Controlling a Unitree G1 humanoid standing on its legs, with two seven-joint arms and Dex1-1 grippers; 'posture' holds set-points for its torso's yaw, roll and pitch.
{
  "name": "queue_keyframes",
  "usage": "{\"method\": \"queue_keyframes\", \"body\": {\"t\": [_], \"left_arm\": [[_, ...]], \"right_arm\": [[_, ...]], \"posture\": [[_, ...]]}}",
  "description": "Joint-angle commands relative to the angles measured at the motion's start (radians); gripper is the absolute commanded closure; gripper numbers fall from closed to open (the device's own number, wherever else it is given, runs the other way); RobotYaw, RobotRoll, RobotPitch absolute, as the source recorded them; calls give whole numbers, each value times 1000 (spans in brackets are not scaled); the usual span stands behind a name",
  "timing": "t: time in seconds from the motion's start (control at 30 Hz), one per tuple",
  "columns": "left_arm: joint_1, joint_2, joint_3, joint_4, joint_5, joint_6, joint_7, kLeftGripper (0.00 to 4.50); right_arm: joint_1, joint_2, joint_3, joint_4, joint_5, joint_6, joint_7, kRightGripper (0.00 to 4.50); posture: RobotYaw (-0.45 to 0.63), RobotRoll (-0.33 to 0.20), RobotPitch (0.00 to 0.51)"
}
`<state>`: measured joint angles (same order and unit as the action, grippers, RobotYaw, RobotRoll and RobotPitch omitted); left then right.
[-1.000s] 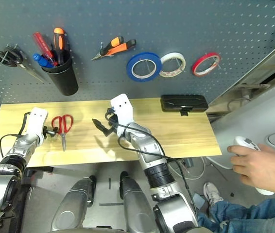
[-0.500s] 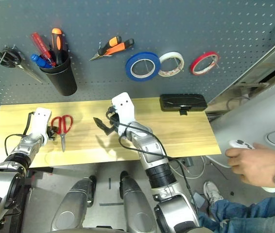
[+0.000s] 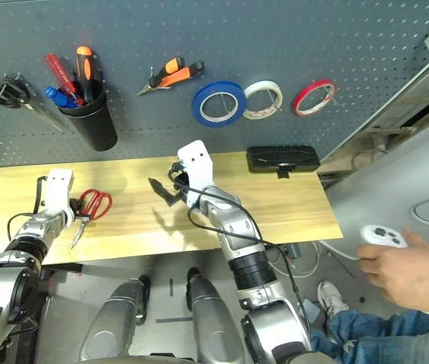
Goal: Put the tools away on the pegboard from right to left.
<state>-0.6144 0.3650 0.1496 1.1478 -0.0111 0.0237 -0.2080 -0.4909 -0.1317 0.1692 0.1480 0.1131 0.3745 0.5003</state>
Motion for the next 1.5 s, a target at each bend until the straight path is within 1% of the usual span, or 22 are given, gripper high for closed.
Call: {"method": "queue_keyframes", "body": {"t": [0.03, 0.13, 0.23, 0.33, 0.53, 0.63, 0.73, 0.8, 0.87, 0.97, 1.07, 1.2, 1.37, 1.5], "left_arm": [[80, -9, 3, -30, -14, -176, -67, 4478], [140, 3, 16, -96, -19, -274, -59, 4478], [179, 4, 46, -157, -48, -309, -46, 4478], [251, 10, 70, -289, -78, -367, -58, 4478], [366, 23, 100, -471, -110, -411, -66, 4478], [407, 23, 133, -528, -147, -432, -69, 4478], [440, 30, 169, -583, -177, -488, -79, 4478], [456, 41, 191, -624, -177, -510, -60, 4478], [464, 45, 207, -666, -184, -525, -49, 4478], [469, 44, 218, -777, -210, -550, -56, 4478], [451, 50, 233, -844, -224, -569, -50, 4478], [421, 59, 240, -906, -225, -559, -35, 4478], [374, 71, 237, -936, -226, -537, -33, 4478], [336, 82, 238, -891, -219, -536, -37, 4478]], "right_arm": [[4, -5, 0, 11, 10, -21, 24, 0], [-1, -16, -5, 25, 10, -38, 38, 0], [-11, -21, -11, 41, 12, -49, 46, 0], [-24, -28, -14, 51, 14, -63, 57, 0], [-44, -29, -12, 70, 14, -85, 81, 0], [-49, -29, -11, 71, 12, -91, 91, 0], [-54, -32, -10, 70, 9, -100, 100, 0], [-54, -34, -11, 68, 9, -102, 103, 0], [-54, -36, -12, 67, 9, -103, 106, 0], [-55, -38, -15, 65, 11, -106, 109, 0], [-57, -30, -22, 51, 30, -124, 123, 0], [-62, -10, -28, 12, 70, -161, 155, 0], [-76, 8, -37, -14, 98, -169, 160, 0], [-99, 27, -31, -18, 108, -168, 157, 0]], "posture": [[15, 0, 272], [31, 0, 263], [43, 0, 255], [63, 0, 246], [78, 0, 240], [83, 0, 237], [85, 0, 237], [85, 0, 237], [86, 0, 239], [86, 0, 239], [91, 0, 241], [91, 0, 241], [94, 0, 234], [87, 0, 224]]}}
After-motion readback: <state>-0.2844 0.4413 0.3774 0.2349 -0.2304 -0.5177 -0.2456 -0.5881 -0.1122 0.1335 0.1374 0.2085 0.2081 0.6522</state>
